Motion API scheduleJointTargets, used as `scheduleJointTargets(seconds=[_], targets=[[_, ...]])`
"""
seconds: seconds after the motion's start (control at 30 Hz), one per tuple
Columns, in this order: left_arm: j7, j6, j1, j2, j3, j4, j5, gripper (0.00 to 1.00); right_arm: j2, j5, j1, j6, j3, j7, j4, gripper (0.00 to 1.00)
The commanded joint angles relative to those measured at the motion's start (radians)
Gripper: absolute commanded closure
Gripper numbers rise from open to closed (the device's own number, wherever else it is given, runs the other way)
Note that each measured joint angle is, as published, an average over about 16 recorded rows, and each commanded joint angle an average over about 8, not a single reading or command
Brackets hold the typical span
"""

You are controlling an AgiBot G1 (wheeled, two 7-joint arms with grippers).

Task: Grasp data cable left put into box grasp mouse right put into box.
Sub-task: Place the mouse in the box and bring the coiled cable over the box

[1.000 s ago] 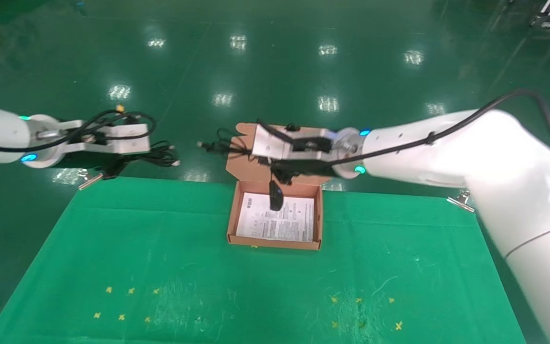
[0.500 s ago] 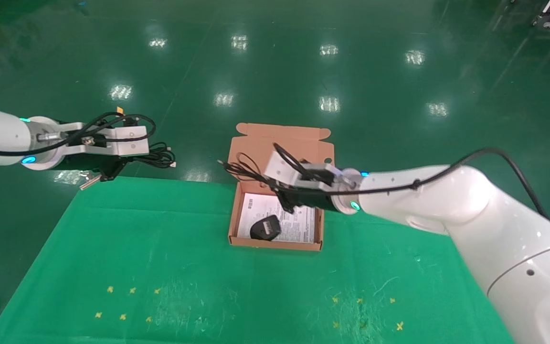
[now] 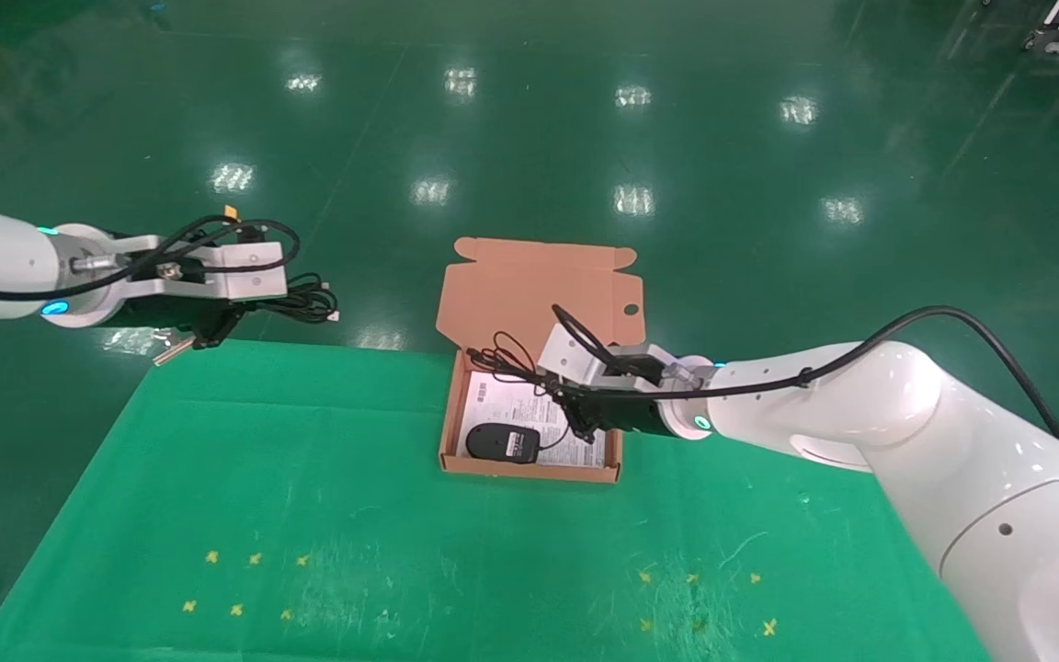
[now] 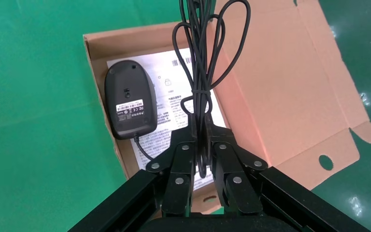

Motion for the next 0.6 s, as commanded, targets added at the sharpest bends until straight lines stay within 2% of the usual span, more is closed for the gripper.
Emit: scheduleJointTargets(seconds=[0.03,0.33,0.6], targets=[[0.0,0.001,-0.001,-0.002,0.0,0.0,0.0,1.0,0.004,0.002,0.0,-0.002,-0.002,0.0,0.003,0.0],[0.021,-0.055,0.046,0.066,0.014,0.017,-0.008,1.0,0.048,0.004,0.002,-0.02,-0.015,0.004,0.046,0.0],[0.098,-0.19,0.12,0.176,0.021,0.097,-0.054,1.0,0.185,-0.009,0.016,-0.042,-0.01,0.036,0.148,0.0]])
